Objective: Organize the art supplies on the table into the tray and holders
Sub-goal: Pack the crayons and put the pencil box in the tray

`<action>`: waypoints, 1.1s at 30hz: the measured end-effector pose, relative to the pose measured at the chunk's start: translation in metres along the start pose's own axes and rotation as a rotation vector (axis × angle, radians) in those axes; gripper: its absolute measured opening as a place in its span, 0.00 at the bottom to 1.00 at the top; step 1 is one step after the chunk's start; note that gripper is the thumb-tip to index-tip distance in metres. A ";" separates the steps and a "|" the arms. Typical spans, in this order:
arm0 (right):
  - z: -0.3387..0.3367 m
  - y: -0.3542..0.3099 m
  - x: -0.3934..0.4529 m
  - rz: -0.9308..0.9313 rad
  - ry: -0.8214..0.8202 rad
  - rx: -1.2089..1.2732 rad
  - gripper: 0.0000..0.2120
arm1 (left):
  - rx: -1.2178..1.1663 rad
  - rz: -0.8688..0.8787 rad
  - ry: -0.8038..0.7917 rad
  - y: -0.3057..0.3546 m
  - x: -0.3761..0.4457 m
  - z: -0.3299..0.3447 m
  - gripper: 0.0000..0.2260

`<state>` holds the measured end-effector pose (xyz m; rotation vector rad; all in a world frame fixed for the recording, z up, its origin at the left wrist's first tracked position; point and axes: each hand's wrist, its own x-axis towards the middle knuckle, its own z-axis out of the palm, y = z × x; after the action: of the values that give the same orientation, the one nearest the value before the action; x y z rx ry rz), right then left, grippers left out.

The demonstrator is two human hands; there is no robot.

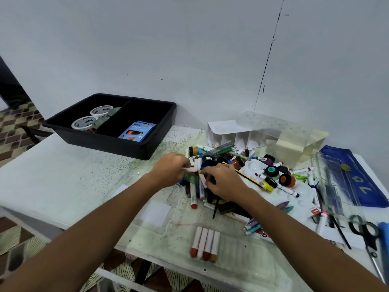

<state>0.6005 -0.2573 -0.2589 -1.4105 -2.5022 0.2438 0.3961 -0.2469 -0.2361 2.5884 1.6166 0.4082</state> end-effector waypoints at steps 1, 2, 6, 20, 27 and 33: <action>0.000 -0.001 0.000 0.021 -0.026 -0.024 0.17 | -0.010 -0.006 0.012 -0.001 -0.003 -0.001 0.08; 0.001 -0.003 0.001 0.043 -0.053 -0.054 0.19 | -0.019 -0.010 0.024 -0.003 -0.006 -0.002 0.07; 0.008 -0.013 0.004 0.141 -0.025 -0.134 0.14 | -0.056 -0.031 0.055 -0.006 -0.019 -0.002 0.05; -0.013 -0.029 -0.027 0.367 0.453 0.734 0.11 | -0.766 -0.240 0.086 0.008 -0.044 -0.002 0.18; -0.024 -0.028 -0.088 0.570 0.466 1.209 0.12 | -1.143 -0.181 -0.105 0.047 -0.053 0.003 0.12; -0.018 -0.031 -0.134 0.654 0.314 1.154 0.10 | -1.165 -0.176 -0.215 0.080 -0.068 0.020 0.07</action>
<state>0.6468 -0.3876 -0.2518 -1.4292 -1.1284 1.2139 0.4429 -0.3418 -0.2528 1.5304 1.0108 0.7327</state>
